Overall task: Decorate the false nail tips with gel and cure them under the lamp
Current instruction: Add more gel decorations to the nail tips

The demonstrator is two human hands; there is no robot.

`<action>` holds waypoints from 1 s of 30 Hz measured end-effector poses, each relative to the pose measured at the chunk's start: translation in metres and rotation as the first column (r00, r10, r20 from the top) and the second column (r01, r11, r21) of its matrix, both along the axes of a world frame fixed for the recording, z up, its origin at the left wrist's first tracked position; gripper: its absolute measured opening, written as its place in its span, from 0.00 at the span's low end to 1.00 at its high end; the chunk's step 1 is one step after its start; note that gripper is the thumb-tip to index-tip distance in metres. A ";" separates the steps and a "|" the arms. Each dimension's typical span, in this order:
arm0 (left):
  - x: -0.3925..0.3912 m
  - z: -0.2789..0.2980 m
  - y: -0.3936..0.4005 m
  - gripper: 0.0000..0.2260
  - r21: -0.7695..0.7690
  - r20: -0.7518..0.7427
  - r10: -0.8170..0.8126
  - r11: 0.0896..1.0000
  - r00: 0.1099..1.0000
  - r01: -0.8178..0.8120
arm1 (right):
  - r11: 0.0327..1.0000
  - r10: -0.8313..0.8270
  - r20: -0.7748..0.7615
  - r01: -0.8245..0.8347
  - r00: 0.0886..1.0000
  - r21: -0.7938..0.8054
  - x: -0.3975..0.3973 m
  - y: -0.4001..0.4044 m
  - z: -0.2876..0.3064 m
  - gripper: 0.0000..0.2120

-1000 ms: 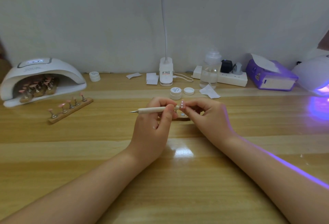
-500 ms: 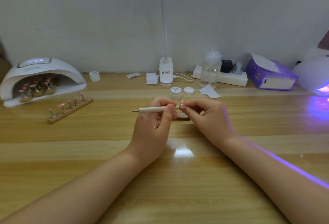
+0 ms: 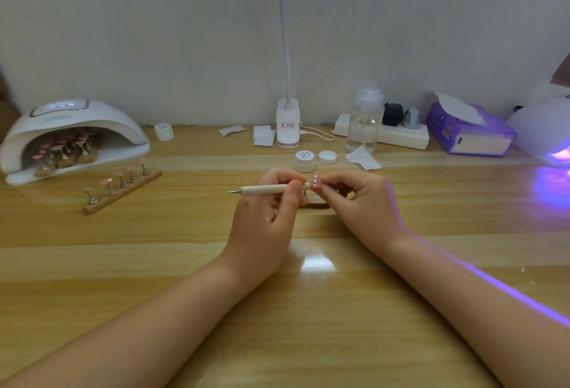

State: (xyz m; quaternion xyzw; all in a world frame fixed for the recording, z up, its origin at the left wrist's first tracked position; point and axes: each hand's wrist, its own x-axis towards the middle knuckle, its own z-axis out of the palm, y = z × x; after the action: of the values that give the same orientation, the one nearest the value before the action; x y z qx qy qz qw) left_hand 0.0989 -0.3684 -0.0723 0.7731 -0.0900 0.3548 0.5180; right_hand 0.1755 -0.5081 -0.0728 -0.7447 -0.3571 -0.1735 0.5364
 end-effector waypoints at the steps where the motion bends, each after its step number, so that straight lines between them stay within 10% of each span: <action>1: 0.000 0.000 0.000 0.06 -0.004 -0.002 0.000 1.000 1.000 0.000 | 1.000 -0.003 -0.002 0.003 1.000 0.001 0.000 0.000 0.000 0.03; 30: -0.001 0.001 -0.001 0.06 -0.014 -0.006 -0.001 1.000 1.000 0.001 | 1.000 -0.005 -0.002 0.005 1.000 -0.017 0.001 0.000 -0.001 0.04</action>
State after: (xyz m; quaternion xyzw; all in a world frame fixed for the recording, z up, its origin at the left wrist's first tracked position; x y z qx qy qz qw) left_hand 0.0980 -0.3691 -0.0715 0.7704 -0.0864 0.3531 0.5237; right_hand 0.1769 -0.5080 -0.0739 -0.7502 -0.3562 -0.1711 0.5302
